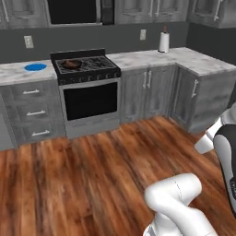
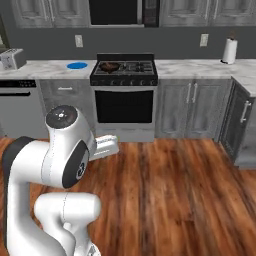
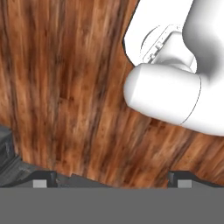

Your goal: Place the cold items (peach and mango) from the fridge in one tupperware on the dining counter. Place the warm items (hot dog and kebab skewer) in the stove area in another tupperware.

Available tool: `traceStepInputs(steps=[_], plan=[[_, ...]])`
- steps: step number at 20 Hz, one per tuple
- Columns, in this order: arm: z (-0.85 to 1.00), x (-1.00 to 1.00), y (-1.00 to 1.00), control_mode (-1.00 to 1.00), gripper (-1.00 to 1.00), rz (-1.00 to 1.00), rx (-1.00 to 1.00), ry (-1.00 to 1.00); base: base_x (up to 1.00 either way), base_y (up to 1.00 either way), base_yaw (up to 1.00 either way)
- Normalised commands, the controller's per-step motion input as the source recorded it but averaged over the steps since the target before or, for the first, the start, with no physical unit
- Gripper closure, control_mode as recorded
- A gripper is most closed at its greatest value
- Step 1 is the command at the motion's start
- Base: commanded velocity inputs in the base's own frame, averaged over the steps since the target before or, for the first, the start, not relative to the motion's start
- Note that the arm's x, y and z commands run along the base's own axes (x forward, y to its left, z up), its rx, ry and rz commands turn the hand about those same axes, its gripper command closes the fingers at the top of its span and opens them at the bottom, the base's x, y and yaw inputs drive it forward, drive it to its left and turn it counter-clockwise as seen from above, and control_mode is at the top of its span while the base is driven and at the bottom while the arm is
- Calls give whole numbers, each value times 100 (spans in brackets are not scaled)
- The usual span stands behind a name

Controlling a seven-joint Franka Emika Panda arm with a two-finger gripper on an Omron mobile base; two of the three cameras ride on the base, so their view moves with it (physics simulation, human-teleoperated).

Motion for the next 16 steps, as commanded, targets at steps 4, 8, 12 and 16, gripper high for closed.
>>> traceStepInputs(steps=[4,8,12,16], plan=[[0,0,0,100,-100,0,0,0,100,0,21],[0,0,0,100,-100,0,0,0,100,-1,18],[0,0,0,100,-100,0,0,0,100,0,9],[0,0,0,100,-100,0,0,0,100,1,1]])
